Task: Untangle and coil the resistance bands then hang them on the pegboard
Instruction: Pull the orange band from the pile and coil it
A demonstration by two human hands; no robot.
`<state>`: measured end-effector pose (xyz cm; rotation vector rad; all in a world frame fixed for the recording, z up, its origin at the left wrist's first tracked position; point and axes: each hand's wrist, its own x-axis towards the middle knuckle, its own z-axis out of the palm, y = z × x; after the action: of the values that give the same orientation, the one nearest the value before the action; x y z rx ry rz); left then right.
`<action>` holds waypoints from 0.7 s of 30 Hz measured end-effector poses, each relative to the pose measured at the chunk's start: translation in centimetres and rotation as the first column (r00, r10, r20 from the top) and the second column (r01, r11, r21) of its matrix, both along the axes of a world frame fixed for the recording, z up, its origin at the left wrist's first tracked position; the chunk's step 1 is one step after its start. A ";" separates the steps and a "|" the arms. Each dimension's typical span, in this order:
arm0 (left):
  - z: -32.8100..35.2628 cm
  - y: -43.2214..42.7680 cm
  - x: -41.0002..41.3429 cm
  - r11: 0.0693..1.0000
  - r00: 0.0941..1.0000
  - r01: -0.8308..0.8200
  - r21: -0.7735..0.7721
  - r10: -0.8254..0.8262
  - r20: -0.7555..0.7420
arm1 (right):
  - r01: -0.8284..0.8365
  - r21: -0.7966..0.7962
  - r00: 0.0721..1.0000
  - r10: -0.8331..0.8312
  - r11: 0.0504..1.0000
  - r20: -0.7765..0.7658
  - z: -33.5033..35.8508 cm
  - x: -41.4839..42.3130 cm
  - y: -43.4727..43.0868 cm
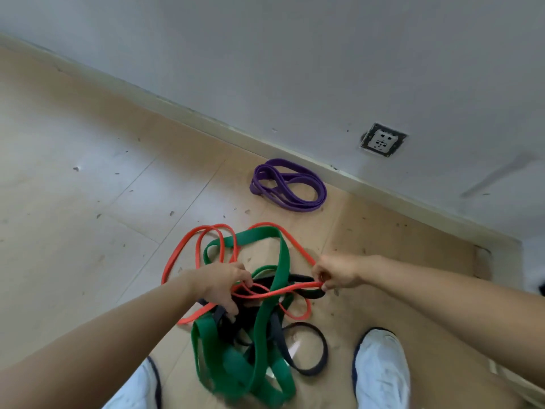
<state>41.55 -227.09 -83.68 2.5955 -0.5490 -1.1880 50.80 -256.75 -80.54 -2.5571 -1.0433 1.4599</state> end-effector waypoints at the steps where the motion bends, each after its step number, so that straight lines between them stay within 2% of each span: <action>1: 0.3 -0.1 -0.4 1.000 1.000 0.001 0.014 -0.001 0.013 | -0.004 -0.014 0.998 0.003 1.000 -0.061 0.5 -0.7 0.0; 3: 1.8 -0.6 -1.4 1.000 0.999 -0.009 -0.005 0.010 0.039 | 0.036 -0.021 0.981 -0.040 0.999 -0.192 2.6 -2.0 -0.1; 6: 4.5 -1.2 -2.7 0.993 0.995 -0.088 -0.077 0.083 -0.063 | 0.129 -0.086 0.924 -0.151 0.988 -0.352 6.5 -3.0 -0.3; 11: 11.4 -1.2 -3.9 0.955 0.963 -0.242 -0.169 0.215 -0.163 | 0.147 -0.157 0.913 -0.195 0.977 -0.358 13.8 -3.7 -1.6; 13: 14.5 -1.0 -4.3 0.920 0.935 -0.330 -0.214 0.287 -0.209 | 0.211 -0.091 0.926 -0.229 0.973 -0.301 16.9 -4.0 -1.6; 15: 17.3 -0.7 -4.8 0.894 0.918 -0.378 -0.242 0.328 -0.221 | 0.281 0.047 0.941 -0.265 0.959 -0.209 19.6 -4.3 -1.2; 17: 19.9 -0.4 -5.6 0.900 0.925 -0.365 -0.239 0.323 -0.198 | 0.314 0.187 0.945 -0.288 0.931 -0.154 22.0 -4.9 -0.8; 21: 24.5 0.0 -7.2 0.914 0.954 -0.299 -0.274 0.295 -0.057 | 0.349 0.398 0.937 -0.309 0.848 -0.163 26.7 -6.5 -0.3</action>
<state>34.38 -227.07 -59.16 2.3233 -0.2794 -0.9525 44.29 -257.06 -53.85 -2.1967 -0.7522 1.1071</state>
